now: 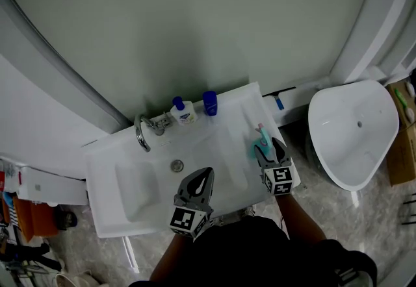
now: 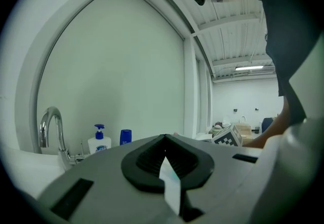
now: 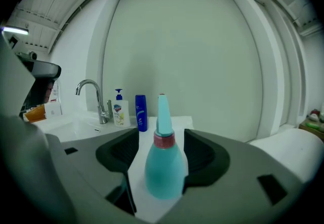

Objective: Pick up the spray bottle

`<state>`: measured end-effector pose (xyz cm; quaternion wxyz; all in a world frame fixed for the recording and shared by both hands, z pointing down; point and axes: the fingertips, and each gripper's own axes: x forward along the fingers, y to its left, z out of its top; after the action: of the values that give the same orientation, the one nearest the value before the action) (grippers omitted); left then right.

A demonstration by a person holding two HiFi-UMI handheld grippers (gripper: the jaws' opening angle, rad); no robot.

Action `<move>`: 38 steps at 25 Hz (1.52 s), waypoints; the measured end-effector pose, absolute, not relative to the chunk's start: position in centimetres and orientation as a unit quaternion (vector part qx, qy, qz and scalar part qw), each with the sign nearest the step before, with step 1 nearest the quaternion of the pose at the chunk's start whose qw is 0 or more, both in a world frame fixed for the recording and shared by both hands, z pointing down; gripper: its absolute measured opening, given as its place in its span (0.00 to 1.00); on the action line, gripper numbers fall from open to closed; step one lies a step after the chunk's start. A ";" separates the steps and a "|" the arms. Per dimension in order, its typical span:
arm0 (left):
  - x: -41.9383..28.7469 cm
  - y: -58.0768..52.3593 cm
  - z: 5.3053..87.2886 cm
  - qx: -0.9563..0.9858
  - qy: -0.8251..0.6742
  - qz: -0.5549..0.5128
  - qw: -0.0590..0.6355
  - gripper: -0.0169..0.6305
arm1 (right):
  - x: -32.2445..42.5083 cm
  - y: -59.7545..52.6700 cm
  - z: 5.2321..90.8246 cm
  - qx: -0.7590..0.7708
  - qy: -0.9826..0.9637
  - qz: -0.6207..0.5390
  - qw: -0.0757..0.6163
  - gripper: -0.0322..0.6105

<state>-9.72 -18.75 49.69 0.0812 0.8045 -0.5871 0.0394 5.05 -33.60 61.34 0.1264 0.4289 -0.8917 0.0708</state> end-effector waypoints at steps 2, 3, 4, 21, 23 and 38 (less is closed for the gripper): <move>-9.9 -18.7 49.9 0.804 -0.589 0.037 0.080 0.02 | 4.9 -33.9 61.5 0.432 -0.890 0.068 0.128 0.45; -10.0 -18.7 49.9 0.802 -0.590 0.037 0.082 0.02 | 4.9 -34.0 61.6 0.433 -0.889 0.068 0.130 0.44; -10.2 -18.7 49.9 0.801 -0.592 0.039 0.083 0.02 | 4.9 -34.0 61.7 0.434 -0.889 0.067 0.131 0.42; -11.0 -19.4 49.8 0.801 -0.594 0.029 0.076 0.02 | 4.8 -34.3 61.5 0.453 -0.882 0.038 0.123 0.26; -11.2 -19.4 49.8 0.799 -0.595 0.034 0.079 0.02 | 4.9 -34.3 61.3 0.458 -0.880 0.037 0.120 0.26; -11.8 -19.2 50.2 0.799 -0.594 0.037 0.087 0.02 | 3.5 -32.3 51.7 0.419 -0.907 -0.007 0.040 0.25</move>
<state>-11.82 -19.20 50.17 0.0868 0.7987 -0.5943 0.0369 3.51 -32.35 51.72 0.0400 0.4195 -0.9069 -0.0068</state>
